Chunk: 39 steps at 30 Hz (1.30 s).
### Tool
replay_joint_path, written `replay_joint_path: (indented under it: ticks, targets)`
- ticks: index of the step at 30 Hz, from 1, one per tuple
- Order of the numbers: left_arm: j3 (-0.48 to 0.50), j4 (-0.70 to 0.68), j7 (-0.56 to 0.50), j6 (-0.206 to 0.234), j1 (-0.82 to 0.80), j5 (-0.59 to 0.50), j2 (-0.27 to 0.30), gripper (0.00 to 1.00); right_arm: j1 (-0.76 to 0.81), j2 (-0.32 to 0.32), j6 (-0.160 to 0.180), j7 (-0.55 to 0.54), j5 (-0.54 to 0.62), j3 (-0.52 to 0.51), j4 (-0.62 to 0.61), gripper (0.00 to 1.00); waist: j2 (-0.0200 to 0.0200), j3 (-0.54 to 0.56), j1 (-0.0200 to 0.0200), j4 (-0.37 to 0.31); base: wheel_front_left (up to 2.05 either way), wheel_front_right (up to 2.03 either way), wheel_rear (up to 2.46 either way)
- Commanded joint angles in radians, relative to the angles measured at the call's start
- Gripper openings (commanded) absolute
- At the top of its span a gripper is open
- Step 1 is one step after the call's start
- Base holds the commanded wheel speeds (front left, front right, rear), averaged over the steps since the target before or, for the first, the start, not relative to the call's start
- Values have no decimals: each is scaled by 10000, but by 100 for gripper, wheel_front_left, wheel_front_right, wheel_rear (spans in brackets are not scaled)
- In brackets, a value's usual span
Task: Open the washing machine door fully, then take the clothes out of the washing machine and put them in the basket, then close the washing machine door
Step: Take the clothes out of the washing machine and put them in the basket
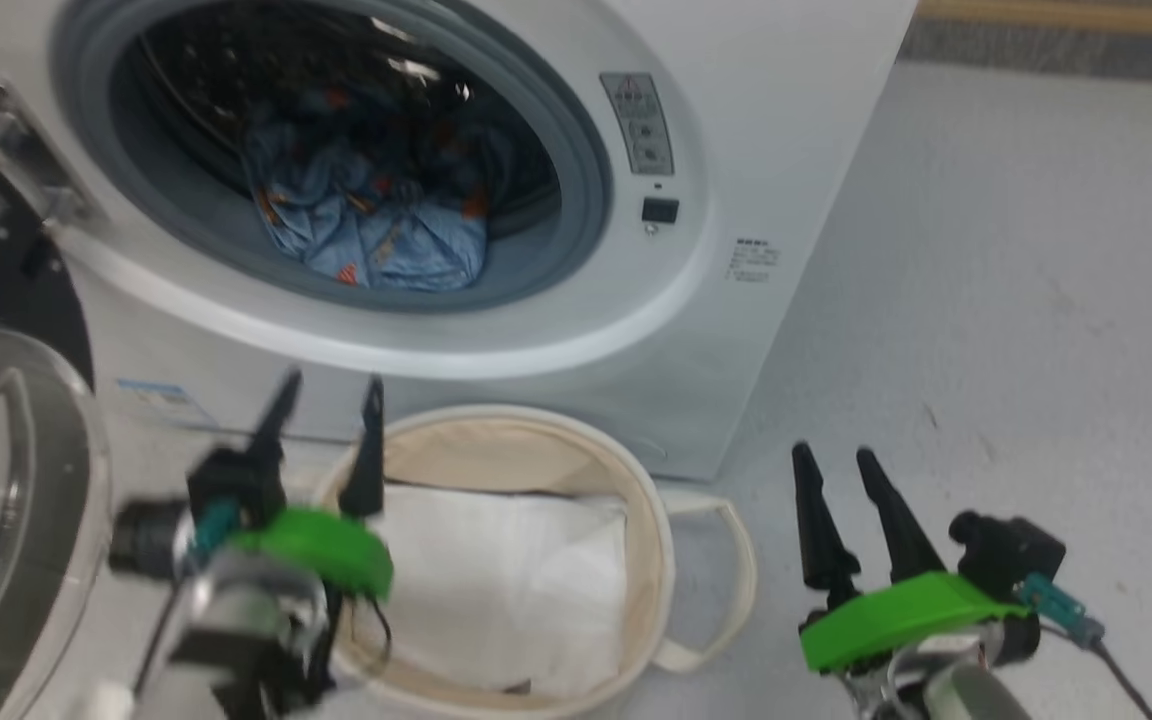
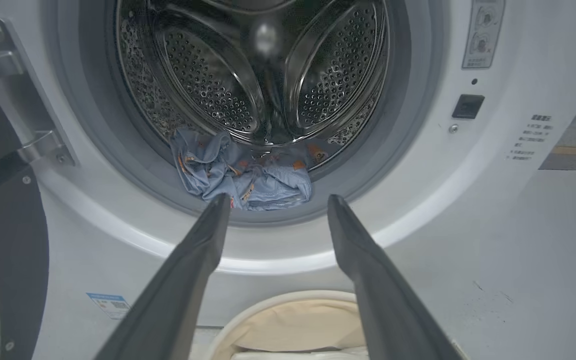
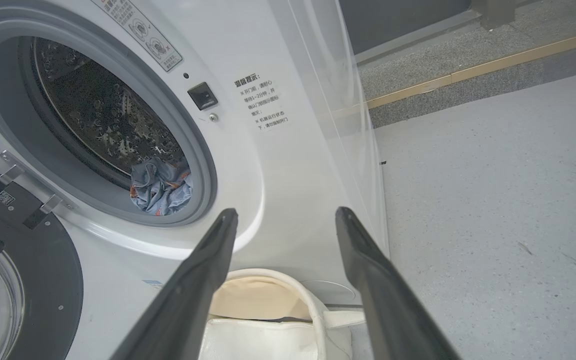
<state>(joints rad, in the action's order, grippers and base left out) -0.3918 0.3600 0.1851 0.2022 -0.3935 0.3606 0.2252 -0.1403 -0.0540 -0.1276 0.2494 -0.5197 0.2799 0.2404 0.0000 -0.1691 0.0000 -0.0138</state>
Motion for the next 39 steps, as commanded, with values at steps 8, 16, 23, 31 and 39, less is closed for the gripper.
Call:
replay_joint_path:
  ticks: [8, 16, 23, 31, 39]
  targets:
    - [520, 1188, -813, -50, -3944, -920, 1156, 100, -1254, 38, -31, 124, -132, 113, -852, 100, 0, -2578, 0, -955, 0, 0, 0]
    - [315, 2760, -1511, -225, -6311, -1578, 1817, 100, -1858, 38, -31, 124, -409, 152, -1157, 100, 0, -3705, 0, -1655, 0, 0, 0]
    - [-134, 4332, -1892, -392, -7878, -2211, 2210, 100, -2161, 38, -31, 124, -626, 221, -1342, 100, 0, -4321, 0, -2098, 0, 0, 0]
    - [-538, 5990, -2137, 156, -9016, -2922, 2584, 100, -2303, 38, -31, 124, -642, 232, -1510, 100, 0, -4729, 0, -2287, 0, 0, 0]
    - [-707, 7076, -2201, 455, -9580, -3035, 2479, 100, -2321, 38, -31, 124, -519, 180, -1537, 100, 0, -4828, 0, -2172, 0, 0, 0]
